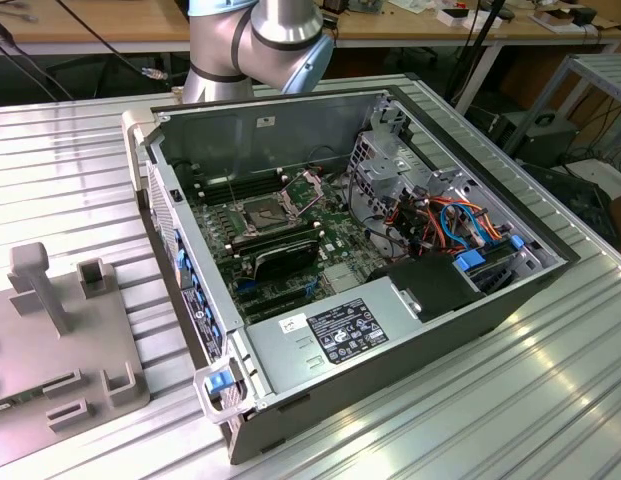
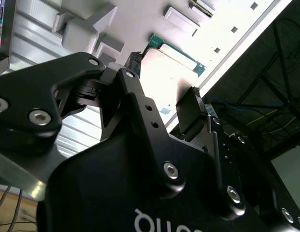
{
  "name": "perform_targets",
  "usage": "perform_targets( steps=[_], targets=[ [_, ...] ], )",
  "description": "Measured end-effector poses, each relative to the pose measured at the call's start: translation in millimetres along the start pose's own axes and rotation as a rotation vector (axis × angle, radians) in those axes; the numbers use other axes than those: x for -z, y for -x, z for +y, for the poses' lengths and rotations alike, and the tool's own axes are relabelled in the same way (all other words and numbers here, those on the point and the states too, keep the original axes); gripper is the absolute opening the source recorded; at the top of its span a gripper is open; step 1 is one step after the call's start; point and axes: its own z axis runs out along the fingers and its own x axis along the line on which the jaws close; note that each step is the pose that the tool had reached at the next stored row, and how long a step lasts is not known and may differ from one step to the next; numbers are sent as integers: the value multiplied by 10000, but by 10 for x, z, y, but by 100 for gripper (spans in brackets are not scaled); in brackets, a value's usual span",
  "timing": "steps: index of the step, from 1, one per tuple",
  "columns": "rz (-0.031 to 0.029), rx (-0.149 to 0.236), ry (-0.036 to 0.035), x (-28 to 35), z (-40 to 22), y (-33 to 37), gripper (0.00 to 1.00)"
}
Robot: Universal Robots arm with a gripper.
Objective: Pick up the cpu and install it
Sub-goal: 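Pick up the cpu and move it towards the insertion slot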
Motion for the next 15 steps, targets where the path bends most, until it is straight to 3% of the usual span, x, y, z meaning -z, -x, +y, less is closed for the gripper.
perform_targets(
  steps=[15],
  targets=[
    [1, 0, -1, -1, -1, 57, 55]
  ],
)
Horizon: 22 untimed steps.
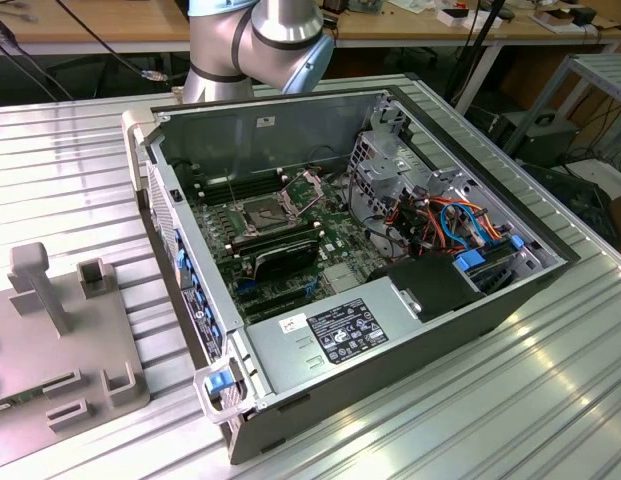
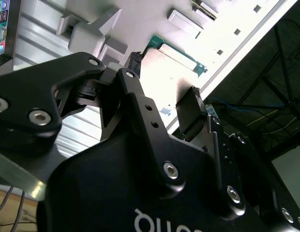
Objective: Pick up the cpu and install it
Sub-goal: 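Pick up the cpu and move it towards the insertion slot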
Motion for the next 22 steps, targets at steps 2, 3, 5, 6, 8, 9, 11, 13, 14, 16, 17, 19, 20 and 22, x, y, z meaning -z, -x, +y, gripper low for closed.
perform_targets(
  steps=[2, 3, 5, 6, 8, 9, 11, 13, 14, 16, 17, 19, 20, 22],
  targets=[
    [0, 0, 0, 0, 0, 0, 55],
    [0, 0, 0, 0, 0, 0, 55],
    [0, 0, 1, 0, 0, 1, 55],
    [0, 0, 0, 0, 0, 1, 55],
    [0, 0, 0, 0, 0, 1, 55],
    [0, 0, 1, 0, 0, 2, 55],
    [-1, 0, 1, 21, 1, 2, 55],
    [-1, 0, 0, 24, 1, 3, 55],
    [0, 0, 0, 26, 1, 3, 55],
    [0, 0, 0, 29, 1, 3, 55],
    [1, 0, 0, 29, 1, 3, 55],
    [2, 0, -1, 30, 1, 7, 55],
    [0, 0, 1, 29, 1, 10, 55],
    [1, 1, 0, 29, 1, 17, 55]
  ],
)
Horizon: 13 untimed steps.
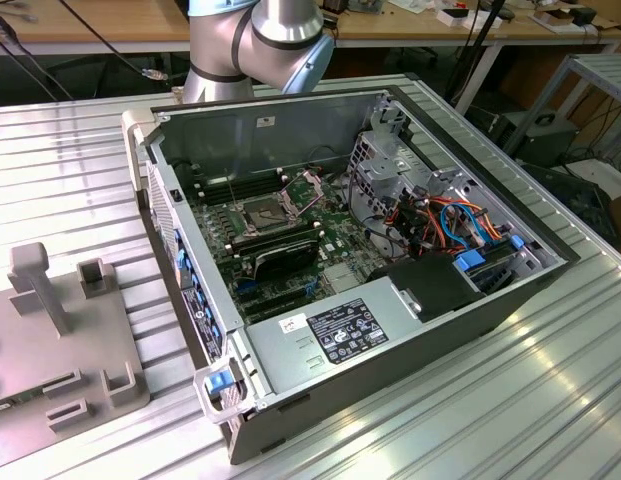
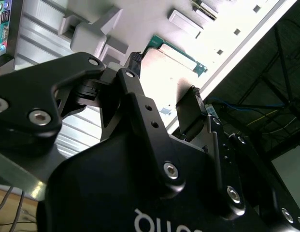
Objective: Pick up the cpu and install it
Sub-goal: 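Pick up the cpu and move it towards the insertion slot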
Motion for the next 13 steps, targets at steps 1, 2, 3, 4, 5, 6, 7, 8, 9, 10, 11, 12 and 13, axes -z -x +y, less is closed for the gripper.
perform_targets(
  steps=[1, 2, 3, 4, 5, 6, 7, 8, 9, 10, 11, 12, 13],
  targets=[
    [0, 0, 0, 0, 0, 2, 55],
    [0, -1, -1, 0, 0, 2, 55],
    [0, -1, 0, 0, 0, 2, 55],
    [0, -1, 1, -1, 0, 4, 55],
    [-1, 0, 1, -1, 0, 5, 55],
    [-1, -1, 1, -1, 0, 6, 55],
    [-1, 0, 1, -1, 0, 6, 55],
    [-1, -1, 1, -1, 0, 7, 55],
    [-1, -1, 0, -1, 0, 7, 55],
    [-1, -1, 1, -1, 0, 7, 55],
    [0, -1, 0, -1, 0, 8, 55],
    [-1, -1, 0, -1, 0, 8, 55],
    [-1, -1, 0, -1, 0, 8, 55]
  ],
)
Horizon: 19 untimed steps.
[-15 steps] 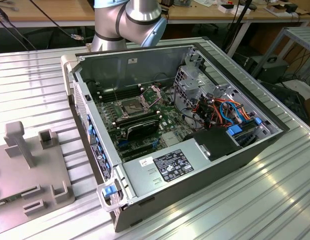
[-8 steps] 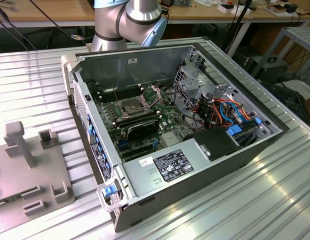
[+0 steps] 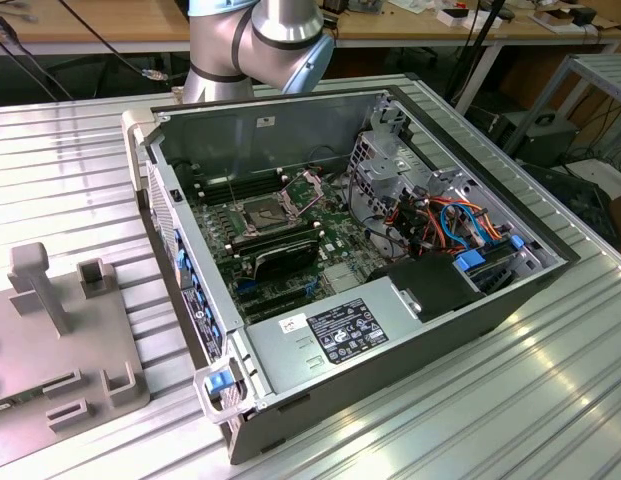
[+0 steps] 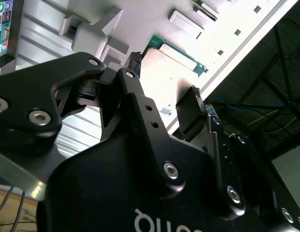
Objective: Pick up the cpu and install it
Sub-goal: 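Pick up the cpu and move it towards the insertion slot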
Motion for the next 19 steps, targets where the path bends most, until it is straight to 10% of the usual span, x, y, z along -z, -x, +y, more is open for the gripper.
perform_targets(
  steps=[19],
  targets=[
    [0, 0, 0, -3, -2, 126, 55]
  ],
)
